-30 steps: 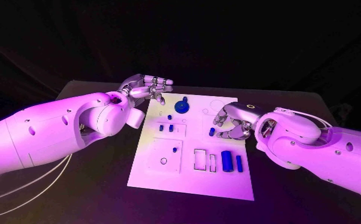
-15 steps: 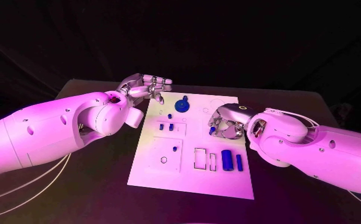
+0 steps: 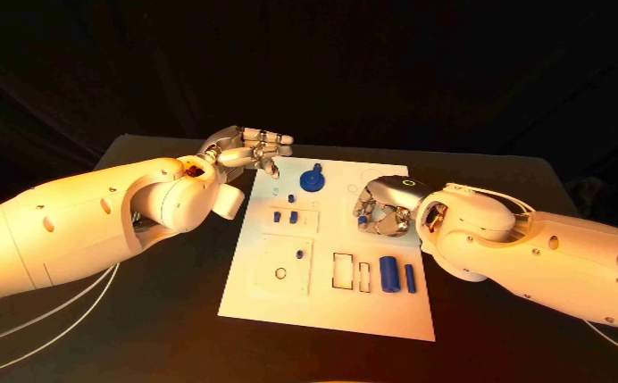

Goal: Assemble the parts on the task board

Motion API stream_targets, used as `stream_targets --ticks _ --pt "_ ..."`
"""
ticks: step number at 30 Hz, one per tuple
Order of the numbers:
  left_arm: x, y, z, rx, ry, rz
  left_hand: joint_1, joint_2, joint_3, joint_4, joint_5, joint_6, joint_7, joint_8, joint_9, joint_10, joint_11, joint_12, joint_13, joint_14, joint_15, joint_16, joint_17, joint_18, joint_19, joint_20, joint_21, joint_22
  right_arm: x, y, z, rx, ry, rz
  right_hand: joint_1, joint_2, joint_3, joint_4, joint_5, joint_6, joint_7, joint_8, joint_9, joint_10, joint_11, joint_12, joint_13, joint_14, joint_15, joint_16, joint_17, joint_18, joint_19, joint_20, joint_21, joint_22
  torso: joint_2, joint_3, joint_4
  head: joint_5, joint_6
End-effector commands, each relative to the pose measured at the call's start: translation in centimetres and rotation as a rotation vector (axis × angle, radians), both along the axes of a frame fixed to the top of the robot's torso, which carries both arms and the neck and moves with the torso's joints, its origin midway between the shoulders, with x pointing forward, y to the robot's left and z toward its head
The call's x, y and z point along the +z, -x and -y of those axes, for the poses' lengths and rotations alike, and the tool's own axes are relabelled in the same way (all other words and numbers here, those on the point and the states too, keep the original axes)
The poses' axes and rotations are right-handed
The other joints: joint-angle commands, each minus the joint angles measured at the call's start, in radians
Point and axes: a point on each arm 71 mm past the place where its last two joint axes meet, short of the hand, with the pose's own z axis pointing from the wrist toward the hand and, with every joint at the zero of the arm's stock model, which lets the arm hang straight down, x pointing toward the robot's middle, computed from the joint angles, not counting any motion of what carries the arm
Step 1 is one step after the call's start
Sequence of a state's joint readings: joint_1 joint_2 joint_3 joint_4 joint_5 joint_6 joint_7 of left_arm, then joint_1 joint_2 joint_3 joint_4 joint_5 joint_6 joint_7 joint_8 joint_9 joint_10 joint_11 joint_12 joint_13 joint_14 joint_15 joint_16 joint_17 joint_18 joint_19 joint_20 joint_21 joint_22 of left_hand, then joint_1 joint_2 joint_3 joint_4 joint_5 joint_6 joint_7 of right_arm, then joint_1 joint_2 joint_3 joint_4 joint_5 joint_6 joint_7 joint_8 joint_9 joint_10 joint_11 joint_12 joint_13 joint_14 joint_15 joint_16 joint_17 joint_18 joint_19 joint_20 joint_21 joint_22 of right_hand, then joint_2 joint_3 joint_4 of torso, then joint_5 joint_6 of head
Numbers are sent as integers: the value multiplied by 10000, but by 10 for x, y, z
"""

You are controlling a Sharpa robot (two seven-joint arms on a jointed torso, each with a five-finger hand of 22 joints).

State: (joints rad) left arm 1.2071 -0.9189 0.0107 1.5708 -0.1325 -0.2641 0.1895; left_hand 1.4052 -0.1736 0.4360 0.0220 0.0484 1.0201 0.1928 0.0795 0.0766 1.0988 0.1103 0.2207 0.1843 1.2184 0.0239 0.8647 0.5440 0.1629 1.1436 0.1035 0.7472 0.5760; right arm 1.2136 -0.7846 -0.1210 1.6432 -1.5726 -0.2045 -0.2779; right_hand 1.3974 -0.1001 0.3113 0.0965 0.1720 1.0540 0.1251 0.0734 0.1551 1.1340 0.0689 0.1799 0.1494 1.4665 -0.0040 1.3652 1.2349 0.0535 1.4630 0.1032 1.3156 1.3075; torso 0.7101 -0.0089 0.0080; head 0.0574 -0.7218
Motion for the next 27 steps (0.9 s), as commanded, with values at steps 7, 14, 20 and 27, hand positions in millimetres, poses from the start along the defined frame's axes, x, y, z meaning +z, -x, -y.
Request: stream_targets --ticks 7,14,20,27 --pt "1 1 2 -206 52 2 13 61 -27 -36 33 -64 -31 48 -16 -69 17 70 -12 -52 11 64 -15 205 19 47 -11 -3 -6 -1 0 21 544 -90 50 73 206 -56 -31 415 -13 167 72 230 -51 104 -13 399 -100 59 3 2 32 -111 86 1565 -2 -20 30 -18 -13" --pt "0 1 2 -202 45 -11 21 82 -19 -37 33 -65 -32 55 -15 -74 16 80 -12 -54 10 70 -17 206 19 47 -10 -2 -9 0 -1 26 727 -109 116 133 333 -112 -66 647 -34 244 118 343 -79 144 -12 396 -121 52 -9 2 32 -131 79 1572 -3 -19 62 -70 1" --pt "0 1 2 -183 39 -10 26 90 -14 -39 33 -66 -32 57 -15 -76 16 85 -12 -55 10 73 -17 206 18 47 -10 -1 -4 0 -1 -33 131 384 284 242 549 -259 -229 859 -102 309 174 640 -176 235 33 393 -200 38 -33 -7 57 -191 122 1605 5 -28 84 -77 11" --pt "0 0 1 -183 28 -13 67 121 8 -64 33 -72 -33 71 -15 -92 12 109 -13 -63 6 85 -21 209 17 45 -5 3 4 4 4 -149 -639 912 440 259 742 -440 -239 928 -88 312 206 763 -201 226 51 395 -228 36 -33 -31 103 -229 219 1658 2 -38 95 -80 11"
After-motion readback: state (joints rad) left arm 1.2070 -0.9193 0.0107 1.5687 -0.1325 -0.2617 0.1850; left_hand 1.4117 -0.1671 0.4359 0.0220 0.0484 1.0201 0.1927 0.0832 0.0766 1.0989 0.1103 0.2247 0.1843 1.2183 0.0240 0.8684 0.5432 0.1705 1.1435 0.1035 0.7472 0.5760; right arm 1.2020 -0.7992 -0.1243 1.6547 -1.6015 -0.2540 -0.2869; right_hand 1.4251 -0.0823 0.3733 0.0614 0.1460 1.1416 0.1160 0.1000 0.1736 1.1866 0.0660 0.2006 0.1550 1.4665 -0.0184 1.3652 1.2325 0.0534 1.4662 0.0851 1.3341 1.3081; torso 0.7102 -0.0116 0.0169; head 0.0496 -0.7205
